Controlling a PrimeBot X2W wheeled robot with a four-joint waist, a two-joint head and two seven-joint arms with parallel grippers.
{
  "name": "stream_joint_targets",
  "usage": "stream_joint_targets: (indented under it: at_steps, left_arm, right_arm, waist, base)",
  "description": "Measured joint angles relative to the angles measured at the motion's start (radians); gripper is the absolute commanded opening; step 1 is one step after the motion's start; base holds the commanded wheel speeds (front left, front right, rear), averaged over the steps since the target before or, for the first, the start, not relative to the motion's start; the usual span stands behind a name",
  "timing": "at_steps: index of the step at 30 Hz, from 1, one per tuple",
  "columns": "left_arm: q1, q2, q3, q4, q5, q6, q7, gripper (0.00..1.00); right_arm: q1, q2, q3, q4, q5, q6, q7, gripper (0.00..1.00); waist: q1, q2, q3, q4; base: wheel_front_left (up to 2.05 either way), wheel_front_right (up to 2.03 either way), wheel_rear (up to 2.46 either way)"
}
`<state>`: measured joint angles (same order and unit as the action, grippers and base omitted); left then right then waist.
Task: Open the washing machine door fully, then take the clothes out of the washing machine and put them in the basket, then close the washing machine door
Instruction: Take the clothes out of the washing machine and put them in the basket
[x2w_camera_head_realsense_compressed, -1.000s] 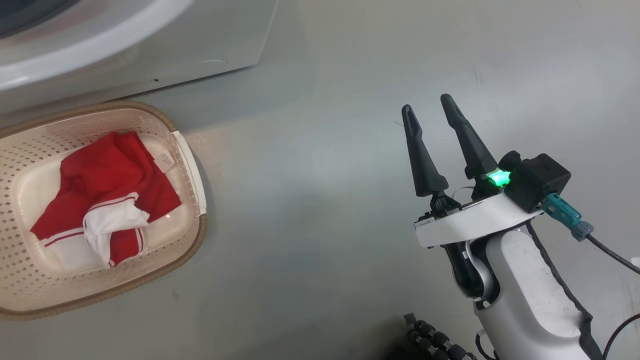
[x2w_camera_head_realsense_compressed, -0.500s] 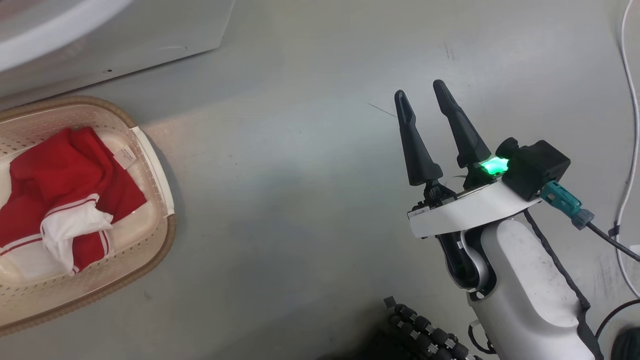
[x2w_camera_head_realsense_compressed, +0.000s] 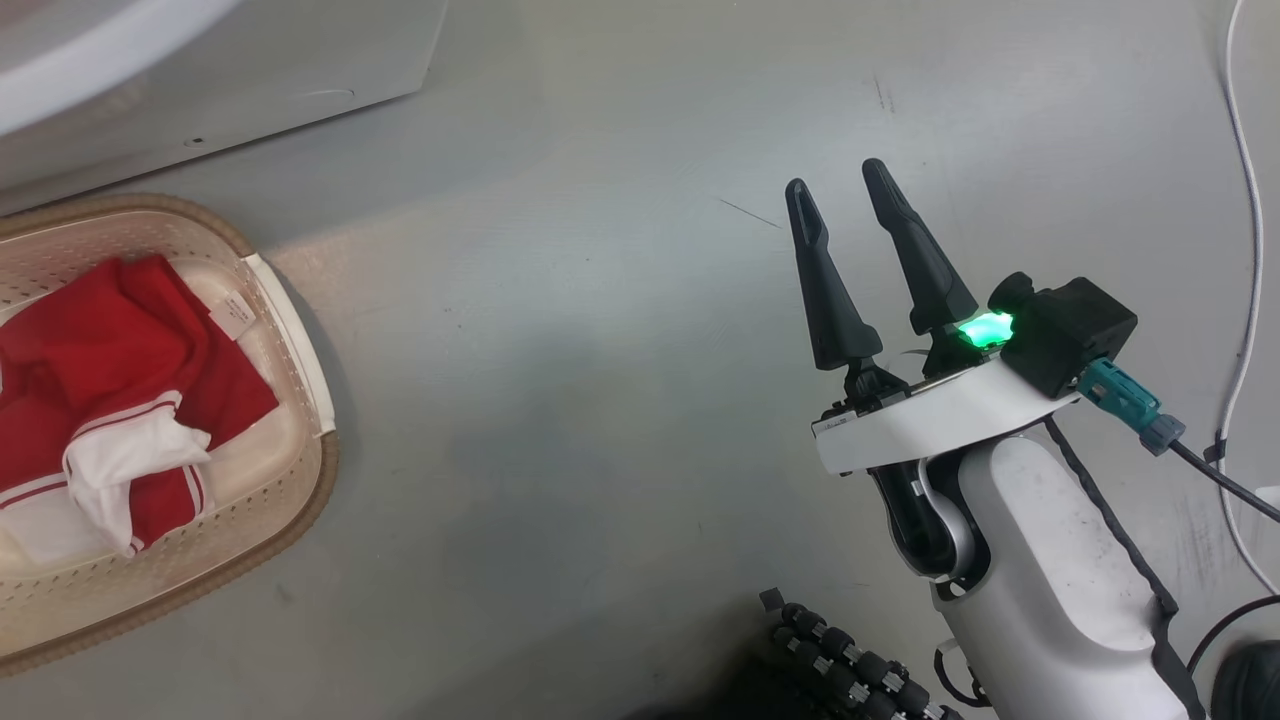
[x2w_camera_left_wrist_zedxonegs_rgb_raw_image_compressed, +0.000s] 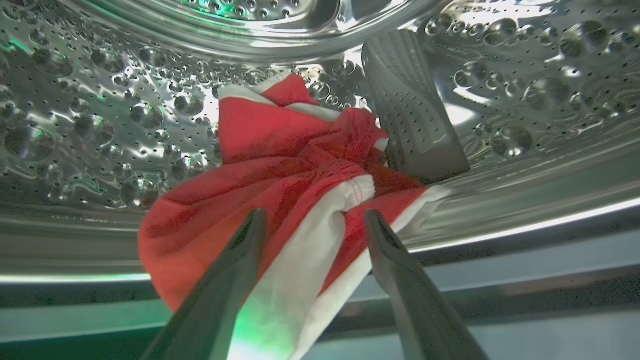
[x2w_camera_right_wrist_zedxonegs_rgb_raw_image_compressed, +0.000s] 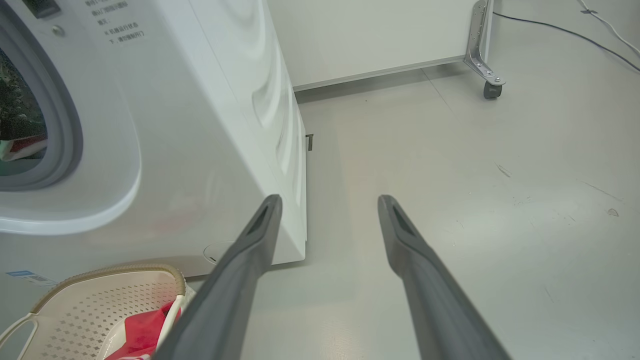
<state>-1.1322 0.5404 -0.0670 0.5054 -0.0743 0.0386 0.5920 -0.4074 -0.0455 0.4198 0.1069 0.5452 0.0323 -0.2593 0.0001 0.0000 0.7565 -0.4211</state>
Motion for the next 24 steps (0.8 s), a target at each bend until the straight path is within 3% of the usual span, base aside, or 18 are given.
stream_joint_targets:
  at_steps: [8, 9, 11, 12, 24]
  left_arm:
    - [-0.007, 0.006, 0.001, 0.041, 0.000, 0.000, 0.075, 1.00]
    - [-0.009, 0.006, 0.001, 0.044, -0.001, 0.000, 0.084, 0.84]
    - [-0.016, 0.005, 0.002, 0.047, -0.003, 0.000, 0.095, 0.40]
    - [-0.017, 0.005, 0.002, 0.049, -0.004, 0.000, 0.098, 0.00]
    - [-0.027, -0.007, 0.034, 0.052, -0.043, 0.000, 0.093, 0.00]
  right_arm:
    - [-0.005, 0.000, 0.001, 0.002, 0.008, 0.000, 0.000, 1.00]
    - [-0.005, 0.000, 0.001, 0.003, 0.008, 0.000, 0.000, 1.00]
    - [-0.005, 0.000, 0.001, 0.004, 0.008, 0.000, 0.000, 1.00]
    - [-0.005, 0.000, 0.001, 0.005, 0.008, 0.000, 0.000, 1.00]
    - [-0.016, 0.000, -0.001, 0.010, 0.008, -0.001, 0.000, 1.00]
  waist:
    - [0.0000, 0.0000, -0.003, -0.003]
    - [0.0000, 0.0000, -0.003, -0.003]
    - [0.0000, 0.0000, -0.004, -0.004]
    - [0.0000, 0.0000, -0.005, -0.004]
    - [0.0000, 0.0000, -0.007, -0.003]
  base:
    - [0.00, 0.00, 0.00]
    - [0.00, 0.00, 0.00]
    - [0.00, 0.00, 0.00]
    - [0.00, 0.00, 0.00]
    - [0.00, 0.00, 0.00]
